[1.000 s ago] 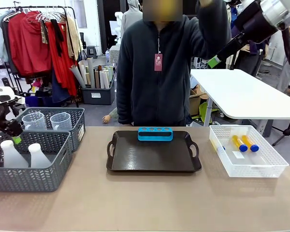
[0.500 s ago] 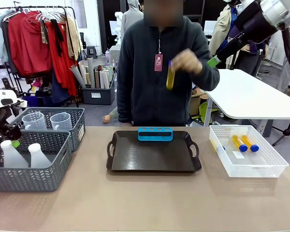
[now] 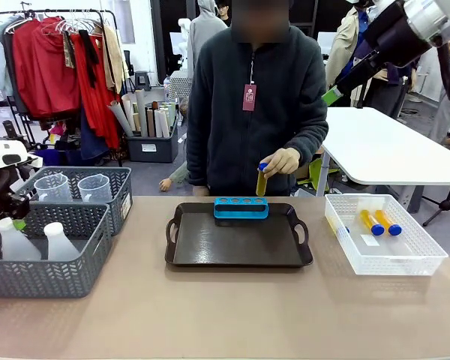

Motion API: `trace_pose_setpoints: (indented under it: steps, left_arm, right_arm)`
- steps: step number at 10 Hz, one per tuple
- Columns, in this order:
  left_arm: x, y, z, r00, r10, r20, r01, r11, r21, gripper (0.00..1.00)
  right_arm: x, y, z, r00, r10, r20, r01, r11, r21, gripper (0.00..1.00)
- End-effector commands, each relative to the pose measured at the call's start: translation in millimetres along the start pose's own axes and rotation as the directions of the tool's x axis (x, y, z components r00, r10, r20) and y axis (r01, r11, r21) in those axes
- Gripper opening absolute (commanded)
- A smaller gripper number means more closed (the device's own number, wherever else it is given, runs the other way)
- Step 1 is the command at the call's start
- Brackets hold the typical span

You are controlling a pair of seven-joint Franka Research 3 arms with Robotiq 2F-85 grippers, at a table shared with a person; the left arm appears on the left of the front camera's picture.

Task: Prepare the laboratory tools.
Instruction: Pick up one Small flask and place it on the Handle tray.

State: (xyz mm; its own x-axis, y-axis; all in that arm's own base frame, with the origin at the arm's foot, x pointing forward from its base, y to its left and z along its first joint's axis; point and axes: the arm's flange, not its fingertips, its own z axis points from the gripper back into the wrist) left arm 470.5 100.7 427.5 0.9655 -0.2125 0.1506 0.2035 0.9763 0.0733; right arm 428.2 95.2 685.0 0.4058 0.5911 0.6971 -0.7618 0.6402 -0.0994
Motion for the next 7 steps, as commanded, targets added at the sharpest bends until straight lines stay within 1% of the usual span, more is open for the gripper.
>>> trace_pose_setpoints:
  steps: [1,3,4,5,7]
  left_arm:
    - [0.1,-1.7,9.9,1.0,0.022,-0.001,-0.022,0.999,0.039,0.0]
    - [0.1,-6.2,41.7,1.0,0.006,0.005,-0.007,0.999,0.045,0.0]
    - [0.4,-12.2,65.4,1.0,-0.007,0.01,0.006,0.999,0.053,0.0]
    - [2.4,-18.3,91.6,1.0,-0.023,0.008,0.023,0.999,0.031,0.0]
    - [14.9,-36.6,154.5,0.995,-0.082,-0.058,0.08,0.996,-0.025,0.0]
  right_arm:
    - [0.0,-0.4,1.3,1.0,-0.001,0.001,0.001,1.0,0.002,1.0]
    - [0.0,-0.4,1.3,1.0,-0.001,0.001,0.001,1.0,0.002,1.0]
    - [0.0,-0.4,1.3,1.0,-0.001,0.001,0.001,1.0,0.002,1.0]
    - [0.0,-0.4,1.3,1.0,-0.001,0.001,0.001,1.0,0.002,1.0]
    - [0.0,-0.4,1.3,1.0,-0.001,0.001,0.001,1.0,0.002,1.0]
